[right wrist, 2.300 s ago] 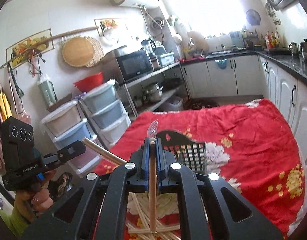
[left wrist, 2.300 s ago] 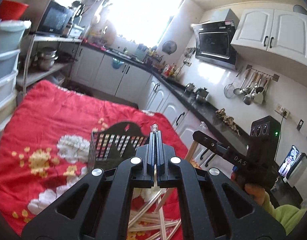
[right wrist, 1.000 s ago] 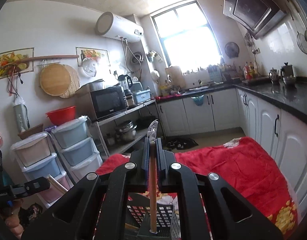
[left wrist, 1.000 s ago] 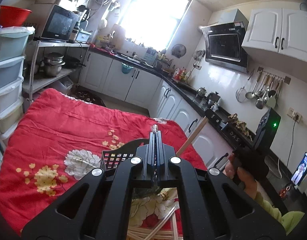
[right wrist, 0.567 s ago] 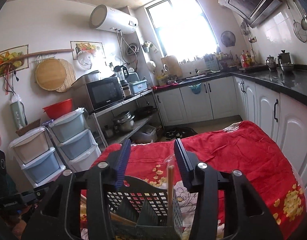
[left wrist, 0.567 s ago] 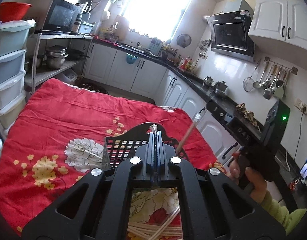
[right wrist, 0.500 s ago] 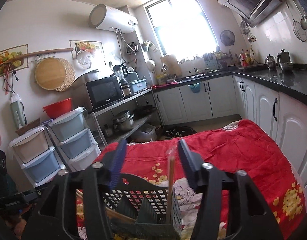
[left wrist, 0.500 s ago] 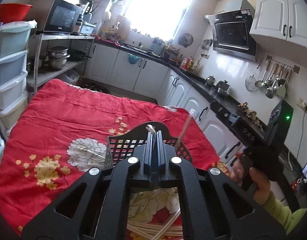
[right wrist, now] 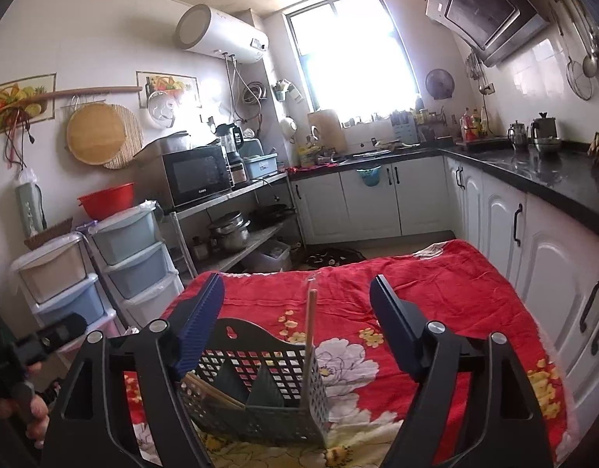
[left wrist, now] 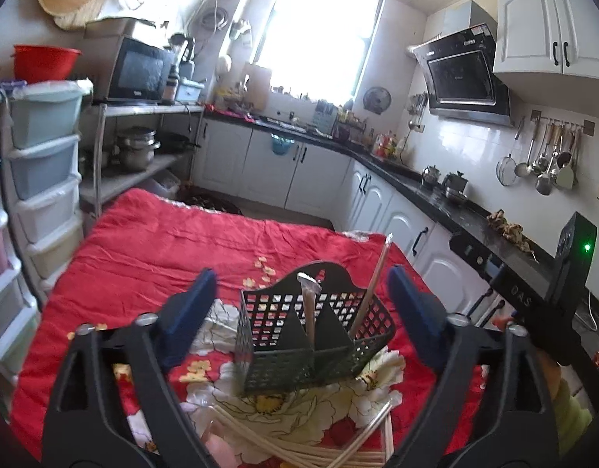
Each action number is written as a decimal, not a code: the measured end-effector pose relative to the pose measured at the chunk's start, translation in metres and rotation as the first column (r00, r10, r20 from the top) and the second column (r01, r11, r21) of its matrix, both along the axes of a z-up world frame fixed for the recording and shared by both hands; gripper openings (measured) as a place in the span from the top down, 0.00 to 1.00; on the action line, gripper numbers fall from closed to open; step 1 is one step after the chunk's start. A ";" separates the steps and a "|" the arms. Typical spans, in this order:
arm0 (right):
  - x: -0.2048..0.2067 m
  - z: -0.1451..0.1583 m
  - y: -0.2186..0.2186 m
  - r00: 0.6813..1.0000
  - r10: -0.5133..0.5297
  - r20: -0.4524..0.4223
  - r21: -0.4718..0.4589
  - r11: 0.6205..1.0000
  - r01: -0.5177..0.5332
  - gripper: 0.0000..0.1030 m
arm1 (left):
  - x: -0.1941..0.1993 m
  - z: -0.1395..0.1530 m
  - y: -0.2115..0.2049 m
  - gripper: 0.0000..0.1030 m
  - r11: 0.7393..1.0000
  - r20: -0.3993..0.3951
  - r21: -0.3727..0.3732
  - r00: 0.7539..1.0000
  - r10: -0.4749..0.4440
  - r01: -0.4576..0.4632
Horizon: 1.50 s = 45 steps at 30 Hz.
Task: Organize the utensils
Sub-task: 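Open the left tool over the caddy while the right tool opens, dropping both chopsticks in, then move both tools back down to the chopstick pile beside the caddy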
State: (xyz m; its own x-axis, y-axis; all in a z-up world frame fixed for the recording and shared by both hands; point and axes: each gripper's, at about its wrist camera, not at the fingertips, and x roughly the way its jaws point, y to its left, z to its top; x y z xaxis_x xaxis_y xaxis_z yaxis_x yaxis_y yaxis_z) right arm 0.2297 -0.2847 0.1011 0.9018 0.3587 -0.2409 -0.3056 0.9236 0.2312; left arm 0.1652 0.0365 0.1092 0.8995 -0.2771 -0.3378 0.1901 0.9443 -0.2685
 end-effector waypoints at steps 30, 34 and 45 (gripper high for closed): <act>-0.065 -0.003 0.001 0.999 0.040 -0.025 -0.064 0.997 -0.042 0.19 | -0.046 -0.009 0.017 0.10 0.997 0.025 -0.022 0.996 0.080 -0.080; -0.069 -0.007 0.005 0.998 0.047 -0.040 -0.074 0.996 -0.050 0.19 | -0.050 -0.013 0.018 0.10 0.996 0.013 -0.029 0.997 0.082 -0.082; -0.076 -0.027 0.009 0.991 0.074 -0.109 -0.102 0.991 -0.085 0.19 | -0.053 -0.029 0.021 0.10 0.995 -0.026 -0.037 0.995 0.092 -0.093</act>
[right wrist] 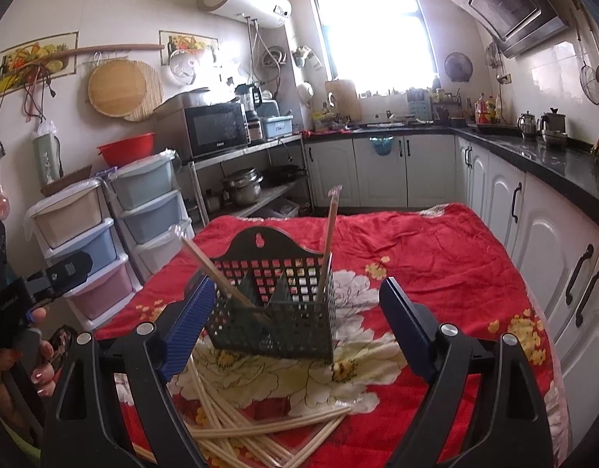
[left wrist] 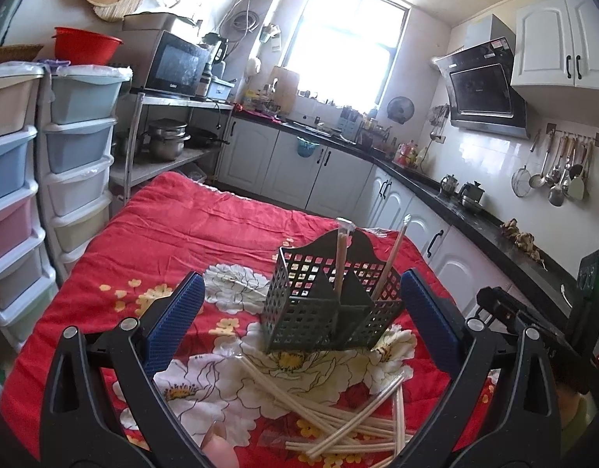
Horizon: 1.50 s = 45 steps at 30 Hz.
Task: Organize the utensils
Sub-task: 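Move both tools back down to the chopstick pile beside the caddy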
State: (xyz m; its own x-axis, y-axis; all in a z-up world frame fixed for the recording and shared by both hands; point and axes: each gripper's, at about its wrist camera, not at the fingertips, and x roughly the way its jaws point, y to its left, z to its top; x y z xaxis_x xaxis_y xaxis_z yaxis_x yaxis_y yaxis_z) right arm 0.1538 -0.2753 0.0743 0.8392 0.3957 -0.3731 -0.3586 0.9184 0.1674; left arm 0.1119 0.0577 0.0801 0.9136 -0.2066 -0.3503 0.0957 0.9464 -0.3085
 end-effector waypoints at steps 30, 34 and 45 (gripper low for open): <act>0.006 -0.072 0.004 0.972 -0.005 -0.233 -0.060 0.998 -0.009 0.19 | 0.017 -0.070 0.010 0.10 0.998 -0.206 0.036 0.977 0.048 -0.041; 0.014 -0.084 0.002 0.958 -0.039 -0.283 -0.074 0.997 0.019 0.19 | 0.024 -0.083 0.009 0.10 1.000 -0.247 0.024 0.969 0.024 -0.018; 0.043 -0.121 -0.005 0.888 -0.070 -0.454 -0.040 0.998 0.058 0.40 | 0.055 -0.117 0.013 0.32 0.996 -0.389 -0.088 0.920 -0.056 0.023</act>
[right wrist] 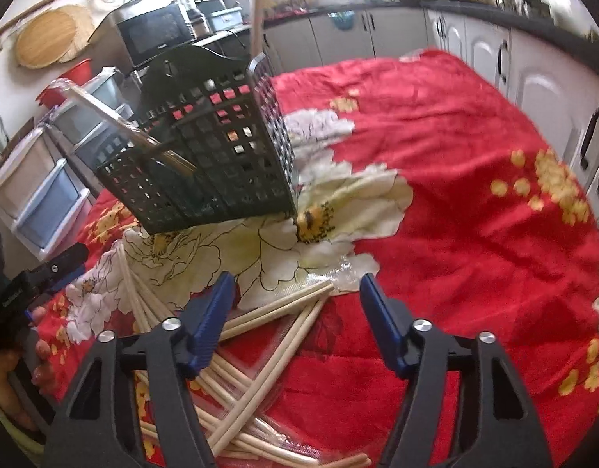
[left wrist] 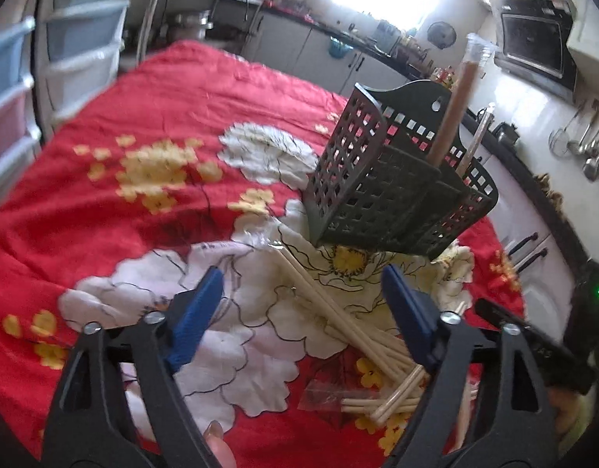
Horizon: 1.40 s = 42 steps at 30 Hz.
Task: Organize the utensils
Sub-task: 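Move both tools back down to the chopstick pile beside the caddy, then close the left tool on a chopstick while the right tool grasps another chopstick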
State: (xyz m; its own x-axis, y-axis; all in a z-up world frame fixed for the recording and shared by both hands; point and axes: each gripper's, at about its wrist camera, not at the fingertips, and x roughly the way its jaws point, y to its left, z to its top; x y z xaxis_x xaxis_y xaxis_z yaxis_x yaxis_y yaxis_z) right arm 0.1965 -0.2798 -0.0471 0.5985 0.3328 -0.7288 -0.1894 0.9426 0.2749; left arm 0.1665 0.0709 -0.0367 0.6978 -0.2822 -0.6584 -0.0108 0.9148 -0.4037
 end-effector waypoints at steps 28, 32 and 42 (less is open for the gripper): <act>0.034 -0.009 -0.024 0.992 -0.086 -0.088 0.156 0.983 0.099 0.97 | 0.035 -0.026 0.025 0.92 0.983 -0.096 -0.178 0.995 0.024 -0.041; 0.033 0.002 -0.028 0.995 -0.080 -0.052 0.152 0.985 0.087 0.99 | 0.027 -0.015 0.029 0.93 0.982 -0.062 -0.187 0.998 0.027 -0.038; 0.041 0.012 -0.027 0.998 -0.059 -0.037 0.096 0.993 0.062 0.98 | 0.011 0.020 0.033 0.94 0.984 0.030 -0.176 0.999 0.028 -0.022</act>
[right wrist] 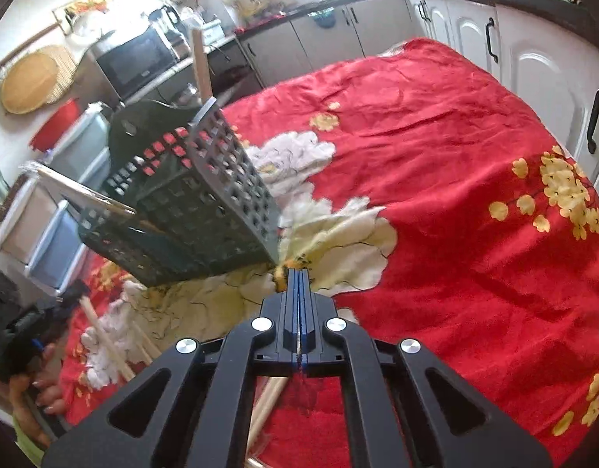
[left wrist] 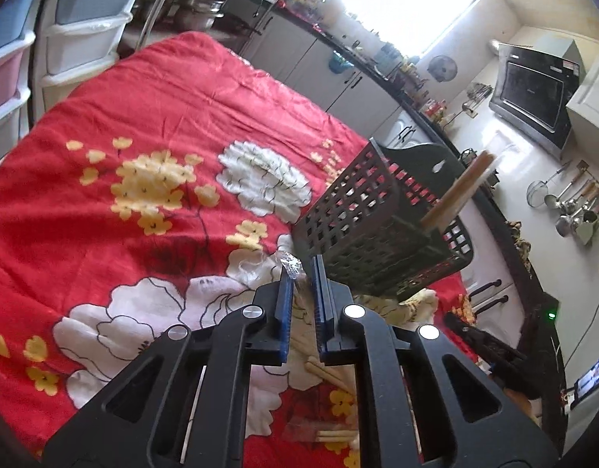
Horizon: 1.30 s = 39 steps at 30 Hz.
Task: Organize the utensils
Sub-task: 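Close the left tool on a chopstick while the right tool grasps another chopstick, then carry the left tool's chopstick above the caddy while the right tool brings its chopstick over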
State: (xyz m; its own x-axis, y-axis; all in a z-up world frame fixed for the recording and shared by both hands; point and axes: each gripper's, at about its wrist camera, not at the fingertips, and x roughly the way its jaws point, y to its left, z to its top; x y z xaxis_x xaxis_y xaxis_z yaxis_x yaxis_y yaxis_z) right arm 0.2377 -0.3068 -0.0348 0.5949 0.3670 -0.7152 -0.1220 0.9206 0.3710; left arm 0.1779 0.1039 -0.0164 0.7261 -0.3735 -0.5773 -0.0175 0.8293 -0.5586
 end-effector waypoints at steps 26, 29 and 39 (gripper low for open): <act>0.006 0.011 0.006 0.996 0.093 0.003 0.128 0.987 -0.093 0.99 | -0.017 0.041 -0.003 0.96 1.000 0.108 0.015 0.994 -0.002 0.001; -0.001 0.028 0.006 0.992 0.117 0.046 0.150 0.981 -0.123 0.99 | -0.018 0.049 -0.006 0.96 1.000 0.126 0.017 0.992 -0.012 0.010; -0.034 0.094 0.019 0.954 0.197 0.228 0.192 0.951 -0.242 0.99 | -0.023 0.086 -0.026 0.97 0.996 0.203 0.047 0.976 -0.080 0.071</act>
State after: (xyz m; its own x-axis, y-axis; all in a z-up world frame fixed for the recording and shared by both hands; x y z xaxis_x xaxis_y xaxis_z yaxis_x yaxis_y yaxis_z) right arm 0.2034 -0.2881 0.0594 0.6064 0.6362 -0.4770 -0.4055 0.7635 0.5027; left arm 0.1553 0.0778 0.0691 0.8009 -0.4115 -0.4351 0.1571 0.8454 -0.5105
